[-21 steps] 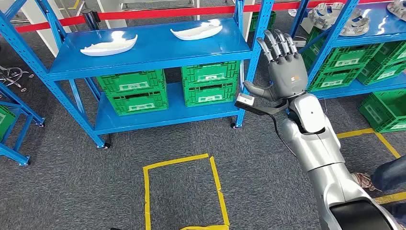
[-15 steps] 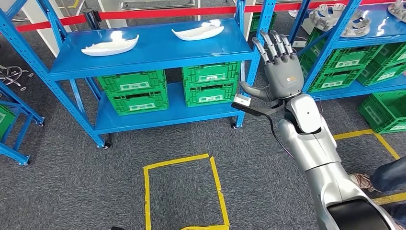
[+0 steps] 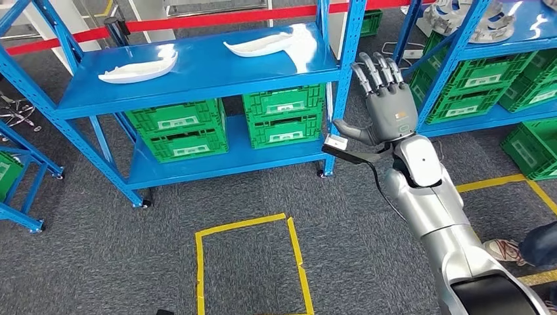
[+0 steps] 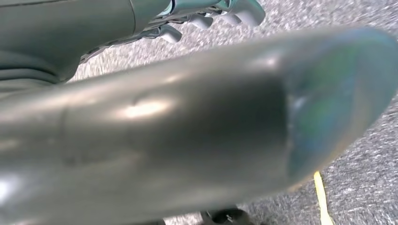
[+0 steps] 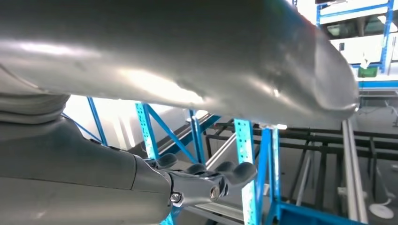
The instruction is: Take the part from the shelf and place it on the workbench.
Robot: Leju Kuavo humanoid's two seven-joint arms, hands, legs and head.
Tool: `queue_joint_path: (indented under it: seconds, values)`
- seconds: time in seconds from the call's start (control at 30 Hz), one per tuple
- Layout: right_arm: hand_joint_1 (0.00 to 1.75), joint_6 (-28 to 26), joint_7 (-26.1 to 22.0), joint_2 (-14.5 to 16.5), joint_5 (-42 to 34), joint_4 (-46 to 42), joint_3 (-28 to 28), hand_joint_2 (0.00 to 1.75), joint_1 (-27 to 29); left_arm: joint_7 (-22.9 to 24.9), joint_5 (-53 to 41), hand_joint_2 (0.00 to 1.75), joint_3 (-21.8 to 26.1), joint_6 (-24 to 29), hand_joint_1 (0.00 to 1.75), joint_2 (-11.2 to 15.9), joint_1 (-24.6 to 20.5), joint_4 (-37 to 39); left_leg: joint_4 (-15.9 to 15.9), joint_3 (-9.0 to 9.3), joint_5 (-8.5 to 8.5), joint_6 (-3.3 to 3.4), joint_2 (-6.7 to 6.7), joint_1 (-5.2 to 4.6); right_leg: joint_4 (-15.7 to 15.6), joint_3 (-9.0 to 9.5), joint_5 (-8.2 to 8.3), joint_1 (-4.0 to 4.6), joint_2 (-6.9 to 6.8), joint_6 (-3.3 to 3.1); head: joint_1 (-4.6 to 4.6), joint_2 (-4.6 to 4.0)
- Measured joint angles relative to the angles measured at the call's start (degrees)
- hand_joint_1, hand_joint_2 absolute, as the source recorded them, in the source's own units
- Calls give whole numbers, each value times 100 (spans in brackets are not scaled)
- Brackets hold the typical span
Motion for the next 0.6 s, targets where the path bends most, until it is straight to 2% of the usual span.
queue_joint_path:
  seconds: [0.07,0.1,0.13,0.17,0.23,0.27,0.3,0.33,0.4,0.47,0.5,0.57,0.6]
  values:
    - [0,1,-3,1,1,27,1,0,0,1,-1,0,0,1,0,2,4,0,799,-494,-241,-9,6,-2,0,29,-36,19,-3,-40,-8,0]
    - [0,1,-4,1,1,44,2,0,4,2,-1,0,0,0,0,3,10,0,1067,-698,-258,-1,6,-3,0,48,-55,30,-1,-51,-8,0]
    - [0,2,-5,1,1,59,2,0,7,2,-1,0,0,0,0,3,17,0,1131,-808,-159,18,5,-7,1,77,-79,41,2,-55,-8,0]
    - [0,2,-5,1,1,69,2,0,8,3,-1,0,0,0,0,3,20,0,957,-801,60,48,5,-14,1,119,-107,51,5,-54,-8,0]
    - [0,-2,-7,1,-3,79,2,0,4,2,-1,0,1,0,0,7,21,0,227,-563,580,135,3,-46,-3,217,-171,62,8,-39,-5,0]
    - [0,-4,-9,1,-5,82,2,0,-1,2,-1,0,1,0,0,10,19,1,-118,-423,737,174,2,-70,-4,246,-198,70,12,-19,-4,0]
    - [0,-6,-11,1,-9,86,3,0,-1,3,-1,0,2,-1,0,12,16,1,-325,-338,789,202,1,-92,-11,251,-209,73,13,9,-2,0]
    - [0,-4,-19,1,-13,90,4,0,4,4,-1,0,2,-1,0,15,15,1,-414,-299,768,218,-1,-111,-24,245,-212,72,15,42,-1,0]
    - [0,15,-45,1,-33,93,10,0,14,8,3,0,4,0,0,13,17,0,-490,-273,751,251,-1,-108,-53,243,-212,68,15,116,-1,0]
    - [0,49,-81,1,-69,96,22,0,0,11,7,0,9,4,0,8,21,0,-556,-222,759,313,-1,-80,117,172,-318,68,5,171,3,0]
    - [0,73,-94,0,-89,105,28,0,-12,13,8,0,11,6,0,6,19,0,-578,-197,757,344,0,-68,377,41,-441,67,-1,190,5,0]
    - [0,112,-116,-1,-118,138,39,0,-16,16,9,0,13,9,0,4,17,0,-576,-175,733,388,0,-75,1122,-367,-725,70,-5,218,9,0]
    - [0,123,-130,-1,-132,160,45,0,-4,21,7,0,13,9,0,2,20,1,-567,-168,718,398,-2,-78,1422,-557,-791,69,-5,228,9,0]
